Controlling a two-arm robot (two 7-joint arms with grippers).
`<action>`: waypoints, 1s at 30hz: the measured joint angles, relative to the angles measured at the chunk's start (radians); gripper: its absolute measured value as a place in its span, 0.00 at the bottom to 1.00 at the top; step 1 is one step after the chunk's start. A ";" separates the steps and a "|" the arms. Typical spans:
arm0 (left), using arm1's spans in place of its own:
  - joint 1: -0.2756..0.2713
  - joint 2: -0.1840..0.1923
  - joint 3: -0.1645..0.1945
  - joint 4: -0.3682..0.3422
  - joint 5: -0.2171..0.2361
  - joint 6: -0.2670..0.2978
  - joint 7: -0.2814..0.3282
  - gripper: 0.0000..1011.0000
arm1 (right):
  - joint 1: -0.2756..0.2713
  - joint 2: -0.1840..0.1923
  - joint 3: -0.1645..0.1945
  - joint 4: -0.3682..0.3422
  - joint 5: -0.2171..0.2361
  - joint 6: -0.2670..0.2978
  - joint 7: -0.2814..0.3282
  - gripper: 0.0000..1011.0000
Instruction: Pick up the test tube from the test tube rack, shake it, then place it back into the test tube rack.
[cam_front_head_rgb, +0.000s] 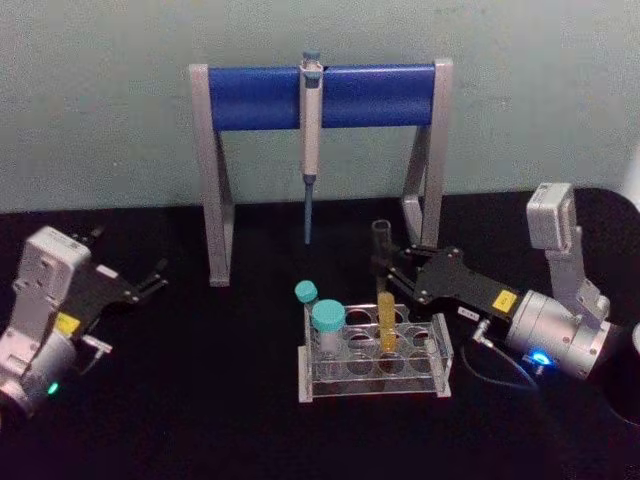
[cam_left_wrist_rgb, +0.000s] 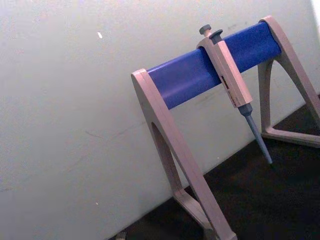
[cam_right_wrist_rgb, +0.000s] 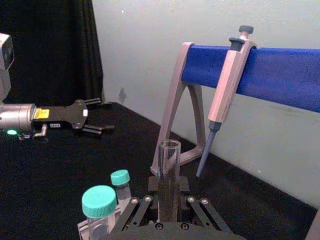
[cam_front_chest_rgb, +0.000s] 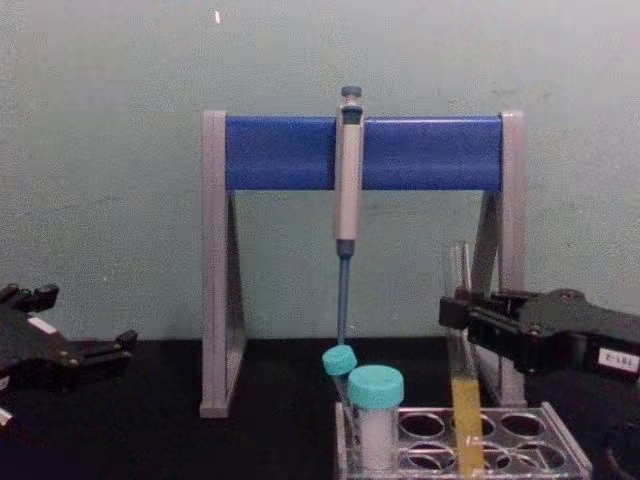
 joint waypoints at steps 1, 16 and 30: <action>0.000 0.000 0.000 0.000 0.000 0.000 0.000 0.99 | 0.000 0.000 0.000 0.001 0.000 0.001 0.000 0.23; 0.000 0.000 0.000 0.000 0.000 0.000 0.000 0.99 | 0.004 -0.002 -0.005 0.014 -0.001 0.010 0.001 0.23; 0.000 0.000 0.000 0.000 0.000 0.000 0.000 0.99 | 0.005 0.000 -0.006 0.013 -0.004 0.011 0.000 0.23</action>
